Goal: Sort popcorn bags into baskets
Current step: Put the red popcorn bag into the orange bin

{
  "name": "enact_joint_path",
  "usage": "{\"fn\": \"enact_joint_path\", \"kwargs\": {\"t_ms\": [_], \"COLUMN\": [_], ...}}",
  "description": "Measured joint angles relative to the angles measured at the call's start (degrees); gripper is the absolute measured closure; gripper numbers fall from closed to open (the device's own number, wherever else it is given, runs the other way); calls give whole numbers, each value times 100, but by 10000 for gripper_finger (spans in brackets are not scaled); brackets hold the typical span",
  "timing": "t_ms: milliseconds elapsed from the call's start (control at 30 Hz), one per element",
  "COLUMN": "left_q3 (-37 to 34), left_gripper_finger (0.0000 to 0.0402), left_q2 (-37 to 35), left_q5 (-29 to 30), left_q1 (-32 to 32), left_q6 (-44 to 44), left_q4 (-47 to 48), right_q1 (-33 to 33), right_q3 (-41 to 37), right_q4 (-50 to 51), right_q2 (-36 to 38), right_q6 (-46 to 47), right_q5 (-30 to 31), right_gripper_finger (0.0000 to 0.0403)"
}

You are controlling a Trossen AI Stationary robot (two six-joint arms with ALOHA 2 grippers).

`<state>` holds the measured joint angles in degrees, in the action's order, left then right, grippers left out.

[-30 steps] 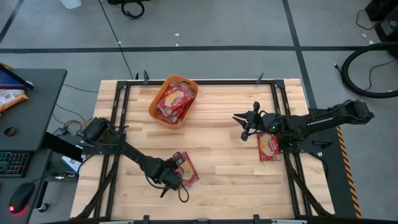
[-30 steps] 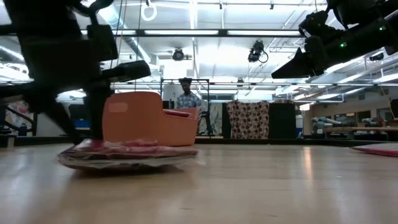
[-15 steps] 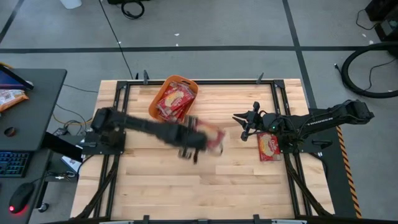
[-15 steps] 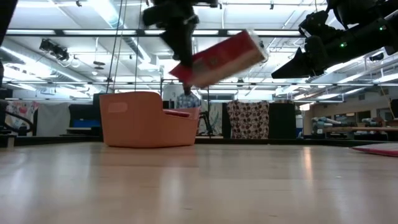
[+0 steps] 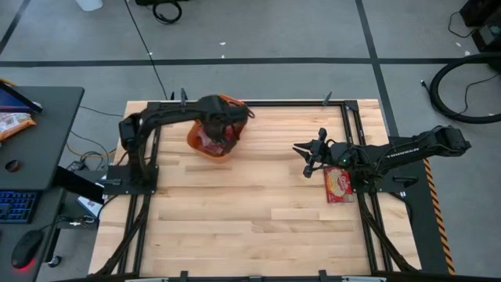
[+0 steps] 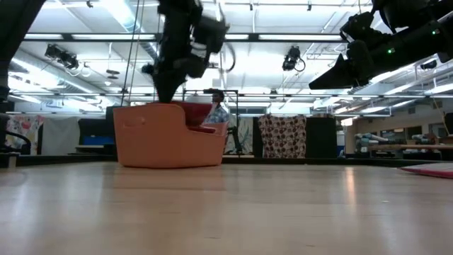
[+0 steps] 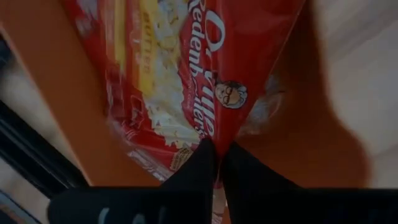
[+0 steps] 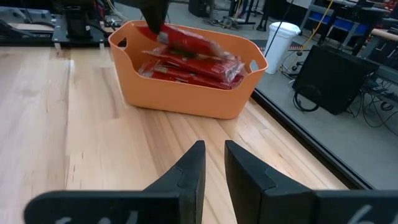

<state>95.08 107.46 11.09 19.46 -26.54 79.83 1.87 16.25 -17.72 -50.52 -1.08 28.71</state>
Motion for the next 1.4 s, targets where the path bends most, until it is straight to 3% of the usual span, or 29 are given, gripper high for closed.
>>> {"fn": "enact_joint_path", "kwargs": {"t_ms": [67,200,433,633,867,1100,1267,1400], "left_q3": [-213,-379,-106,526,731,64,-873,-1618], "left_gripper_finger": [380,367,301,262,260,260,260,260], "left_q2": [0,0,-2,-11,-11,-181,-652,-1222], "left_q5": [-303,-310,-268,-335,-310,710,812,848], "left_q1": [225,483,438,22,-1053,-1981,-2083,-2025], "left_q6": [-3,-298,-264,347,1918,2892,3266,3405], "left_q4": [-10,-21,-41,141,-460,-1387,-2591,-3489], "right_q1": [0,0,0,-1,0,0,91,285], "right_q3": [0,0,0,0,0,2,67,531], "right_q4": [-2,-7,-20,-20,-16,217,600,1596], "right_q2": [0,0,0,1,0,2,0,-37], "right_q6": [-3,-5,-6,-2,233,523,717,1212], "right_q5": [0,2,2,2,125,456,182,420], "right_gripper_finger": [338,338,338,338,338,338,343,348]}}
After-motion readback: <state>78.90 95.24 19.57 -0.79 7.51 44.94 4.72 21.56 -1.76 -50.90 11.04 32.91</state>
